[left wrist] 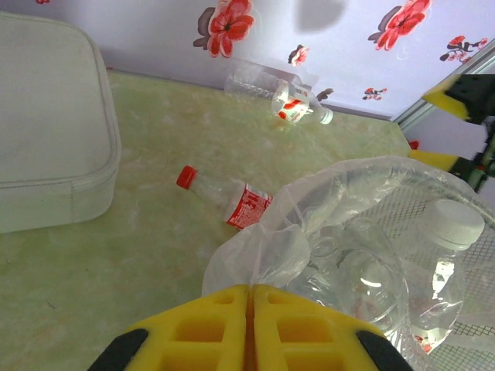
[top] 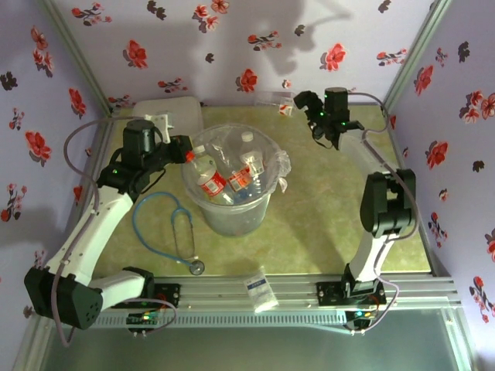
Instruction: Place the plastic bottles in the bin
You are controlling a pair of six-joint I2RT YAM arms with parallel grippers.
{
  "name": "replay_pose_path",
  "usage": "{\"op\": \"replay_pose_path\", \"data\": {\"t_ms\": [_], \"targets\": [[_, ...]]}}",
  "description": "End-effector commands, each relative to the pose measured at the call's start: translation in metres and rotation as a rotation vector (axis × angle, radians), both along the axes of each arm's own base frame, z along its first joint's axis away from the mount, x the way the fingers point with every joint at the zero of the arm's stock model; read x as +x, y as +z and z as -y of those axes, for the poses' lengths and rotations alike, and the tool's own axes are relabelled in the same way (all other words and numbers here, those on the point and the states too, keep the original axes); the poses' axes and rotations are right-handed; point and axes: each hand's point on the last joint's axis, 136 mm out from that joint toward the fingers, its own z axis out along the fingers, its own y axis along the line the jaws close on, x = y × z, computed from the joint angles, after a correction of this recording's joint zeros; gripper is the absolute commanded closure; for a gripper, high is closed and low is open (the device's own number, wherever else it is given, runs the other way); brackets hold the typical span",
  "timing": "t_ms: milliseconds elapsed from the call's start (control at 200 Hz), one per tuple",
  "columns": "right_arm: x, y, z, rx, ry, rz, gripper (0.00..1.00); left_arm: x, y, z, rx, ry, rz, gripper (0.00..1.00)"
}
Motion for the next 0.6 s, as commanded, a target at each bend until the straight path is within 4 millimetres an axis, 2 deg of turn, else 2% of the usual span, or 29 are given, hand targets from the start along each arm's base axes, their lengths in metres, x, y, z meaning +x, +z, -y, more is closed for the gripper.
{"op": "replay_pose_path", "data": {"t_ms": [0, 215, 400, 595], "targets": [[0.035, -0.016, 0.005, 0.082, -0.125, 0.014, 0.01, -0.011, 0.008, -0.003, 0.001, 0.009, -0.002, 0.90], [0.081, -0.075, -0.005, 0.104, -0.153, -0.052, 0.01, -0.014, 0.000, -0.005, -0.005, 0.022, -0.023, 0.90], [0.113, -0.094, -0.010, 0.105, -0.167, -0.062, 0.01, -0.009, -0.001, -0.004, 0.002, 0.020, -0.025, 0.90], [0.135, -0.121, -0.012, 0.074, -0.192, -0.113, 0.01, -0.005, 0.004, -0.003, 0.022, 0.011, -0.024, 0.90]]}}
